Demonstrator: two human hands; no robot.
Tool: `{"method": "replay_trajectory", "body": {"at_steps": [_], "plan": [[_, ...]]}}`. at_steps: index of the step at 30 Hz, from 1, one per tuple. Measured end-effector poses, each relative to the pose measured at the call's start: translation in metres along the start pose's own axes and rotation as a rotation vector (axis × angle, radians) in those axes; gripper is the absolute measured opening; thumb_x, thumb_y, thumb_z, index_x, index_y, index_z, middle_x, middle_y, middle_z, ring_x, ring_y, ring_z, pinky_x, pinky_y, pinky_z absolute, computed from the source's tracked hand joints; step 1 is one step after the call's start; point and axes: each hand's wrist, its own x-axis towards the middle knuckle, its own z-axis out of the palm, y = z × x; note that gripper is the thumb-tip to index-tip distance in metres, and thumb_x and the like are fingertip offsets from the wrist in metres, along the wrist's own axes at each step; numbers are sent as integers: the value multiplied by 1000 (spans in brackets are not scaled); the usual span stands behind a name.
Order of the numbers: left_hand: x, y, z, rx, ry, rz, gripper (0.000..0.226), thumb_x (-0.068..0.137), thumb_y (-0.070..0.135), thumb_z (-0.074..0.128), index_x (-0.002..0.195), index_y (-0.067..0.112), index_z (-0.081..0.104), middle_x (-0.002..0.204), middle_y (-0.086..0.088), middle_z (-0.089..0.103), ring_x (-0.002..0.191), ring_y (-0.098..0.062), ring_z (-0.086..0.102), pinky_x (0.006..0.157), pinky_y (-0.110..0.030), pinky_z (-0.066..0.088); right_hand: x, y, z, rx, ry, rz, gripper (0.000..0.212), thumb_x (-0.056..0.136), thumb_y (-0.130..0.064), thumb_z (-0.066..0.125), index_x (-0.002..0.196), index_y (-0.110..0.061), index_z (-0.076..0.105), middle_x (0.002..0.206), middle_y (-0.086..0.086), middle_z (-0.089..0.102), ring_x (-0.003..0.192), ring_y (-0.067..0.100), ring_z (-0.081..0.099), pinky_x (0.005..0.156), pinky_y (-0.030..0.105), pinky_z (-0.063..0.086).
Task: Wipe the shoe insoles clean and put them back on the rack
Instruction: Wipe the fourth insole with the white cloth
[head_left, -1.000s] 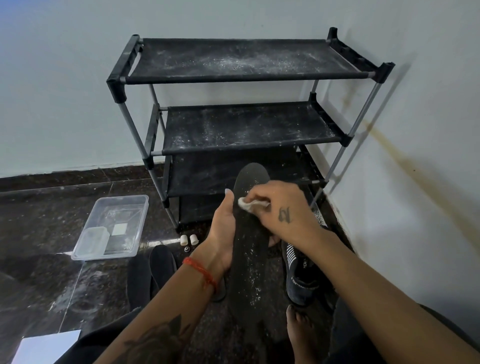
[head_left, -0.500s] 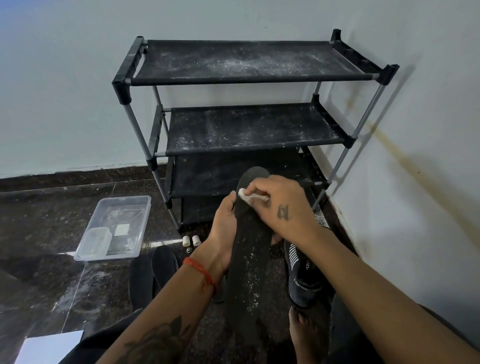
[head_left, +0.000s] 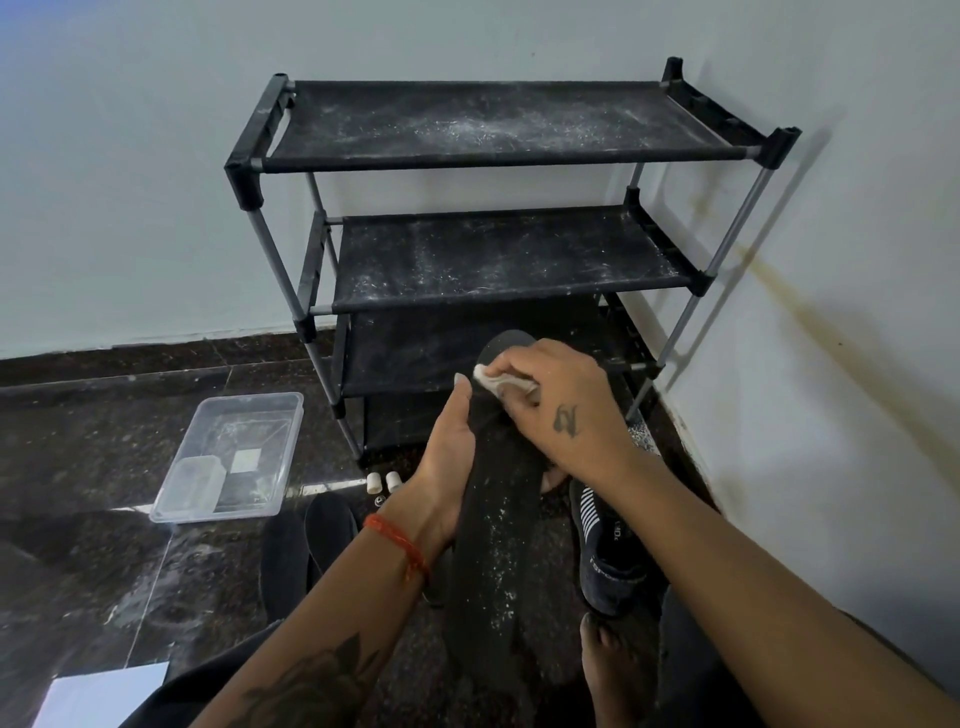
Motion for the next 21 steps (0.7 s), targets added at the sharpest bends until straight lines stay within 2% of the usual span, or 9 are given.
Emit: {"method": "replay_trajectory", "body": {"at_steps": [2, 4, 6, 9, 11, 13, 16, 18, 21], "plan": [[3, -1, -4, 40, 25, -60, 77, 92, 66, 22, 99, 7, 70, 97, -17, 71, 82, -28, 70, 84, -45, 49, 3, 14, -8, -86, 14, 86, 16, 81, -7, 64, 95, -14, 69, 89, 4, 63, 76, 10, 54, 65, 10, 38], [3, -2, -5, 44, 43, -86, 80, 91, 68, 22, 104, 2, 68, 102, -19, 68, 89, -30, 66, 83, -45, 50, 6, 29, -16, -141, 64, 212, 16, 82, -8, 62, 96, -13, 69, 89, 6, 62, 78, 13, 54, 59, 11, 31], [3, -1, -5, 24, 58, -79, 78, 92, 66, 23, 111, 2, 63, 107, -20, 65, 93, -33, 63, 79, -44, 53, 9, 32, -21, -99, 138, 275, 18, 80, -9, 62, 95, -14, 69, 87, 4, 63, 79, 16, 57, 61, 19, 36], [3, 0, -5, 37, 15, -51, 73, 94, 60, 24, 90, 7, 74, 94, -15, 70, 79, -27, 68, 75, -40, 51, 10, 10, -15, 100, 90, 145, 20, 75, -9, 66, 94, -18, 69, 84, -4, 65, 75, 8, 60, 65, 19, 48], [3, 1, -3, 19, -19, -25, 67, 96, 51, 28, 75, 9, 75, 78, -11, 71, 66, -21, 69, 64, -31, 56, 4, -7, -4, 132, 8, 11, 19, 75, -12, 67, 92, -18, 70, 85, -5, 64, 74, 6, 59, 66, 16, 48], [3, 1, -4, 15, -27, -15, 60, 97, 49, 29, 80, 8, 70, 72, -11, 70, 61, -20, 68, 58, -28, 55, 2, -8, 4, 78, -10, -39, 19, 76, -12, 65, 93, -17, 69, 87, -2, 63, 76, 8, 58, 67, 16, 45], [2, 1, -6, 85, -18, -64, 70, 93, 62, 24, 96, 8, 67, 83, -14, 69, 67, -25, 63, 64, -33, 52, 6, 9, -2, -72, 37, 32, 18, 80, -7, 64, 96, -14, 68, 90, 3, 62, 76, 9, 53, 65, 5, 32], [3, -1, -7, 100, -13, -91, 76, 91, 65, 26, 93, 6, 73, 90, -14, 68, 76, -27, 63, 67, -34, 51, 9, 24, -13, -137, 86, 167, 16, 82, -8, 63, 97, -13, 68, 89, 6, 61, 77, 12, 53, 60, 6, 27], [4, 0, -8, 68, -25, -96, 74, 91, 64, 28, 100, 5, 71, 104, -14, 67, 88, -29, 64, 70, -36, 51, 12, 32, -21, -130, 188, 253, 20, 82, -9, 62, 101, -13, 68, 92, 7, 63, 80, 16, 57, 62, 12, 34]]}}
